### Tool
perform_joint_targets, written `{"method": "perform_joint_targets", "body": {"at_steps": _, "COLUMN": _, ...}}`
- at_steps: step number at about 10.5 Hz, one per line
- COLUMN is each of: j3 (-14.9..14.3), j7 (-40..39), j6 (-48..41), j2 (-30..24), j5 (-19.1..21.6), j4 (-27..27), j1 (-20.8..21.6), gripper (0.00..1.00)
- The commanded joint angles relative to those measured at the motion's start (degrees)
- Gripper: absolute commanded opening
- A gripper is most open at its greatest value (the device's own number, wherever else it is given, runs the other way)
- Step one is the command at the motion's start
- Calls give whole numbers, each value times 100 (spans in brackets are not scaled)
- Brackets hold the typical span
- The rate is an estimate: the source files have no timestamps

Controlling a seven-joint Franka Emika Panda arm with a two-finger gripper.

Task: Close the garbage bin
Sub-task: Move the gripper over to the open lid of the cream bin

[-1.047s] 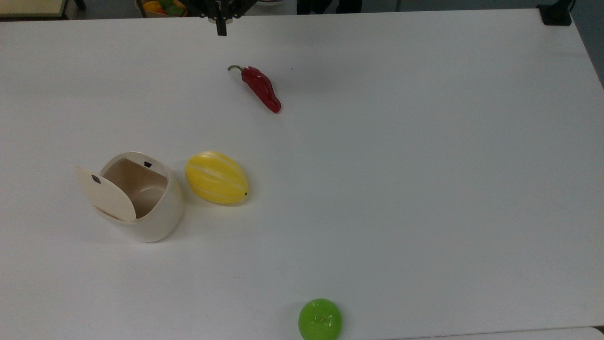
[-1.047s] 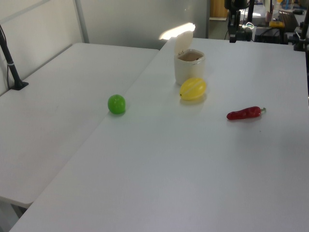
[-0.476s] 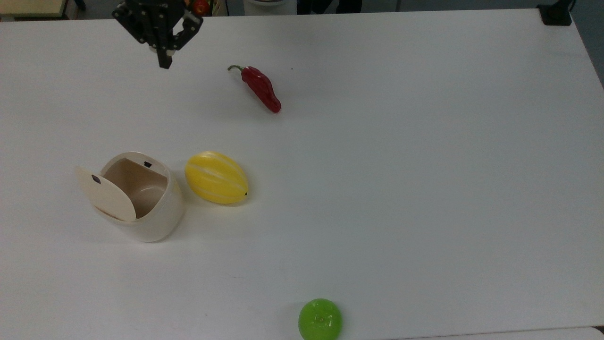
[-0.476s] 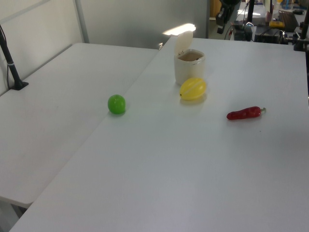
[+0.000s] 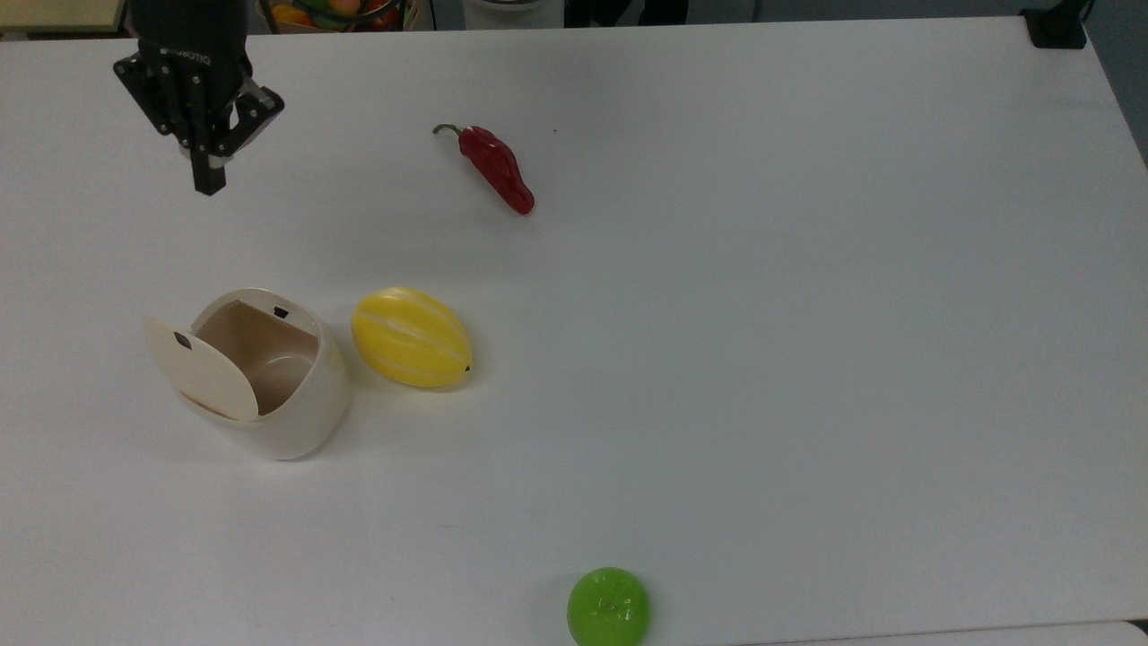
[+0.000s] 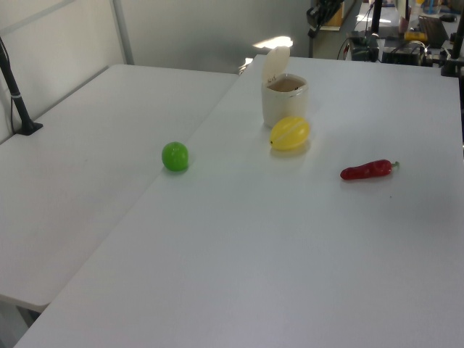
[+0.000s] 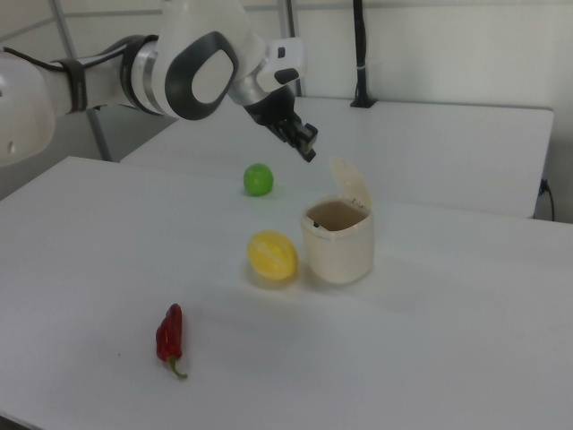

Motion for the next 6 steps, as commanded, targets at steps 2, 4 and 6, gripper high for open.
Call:
{"method": "perform_joint_targets", "body": {"at_steps": 2, "j3": -26, "j7": 411, "j6": 1358, "j2": 439, "j5": 97, "j4": 145, "j1": -149, "gripper": 0}}
{"method": "perform_joint_targets", "body": {"at_steps": 4, "j3": -26, "j7": 568, "j6": 2113, "j2": 676, "j5": 106, "j4": 180, "j1": -228, "gripper": 0}}
{"method": "perform_joint_targets", "body": {"at_steps": 6, "j3": -26, "j7": 788, "j6": 2879, "j2": 905, "j5": 88, "j4": 172, "j1": -246, "gripper": 0}}
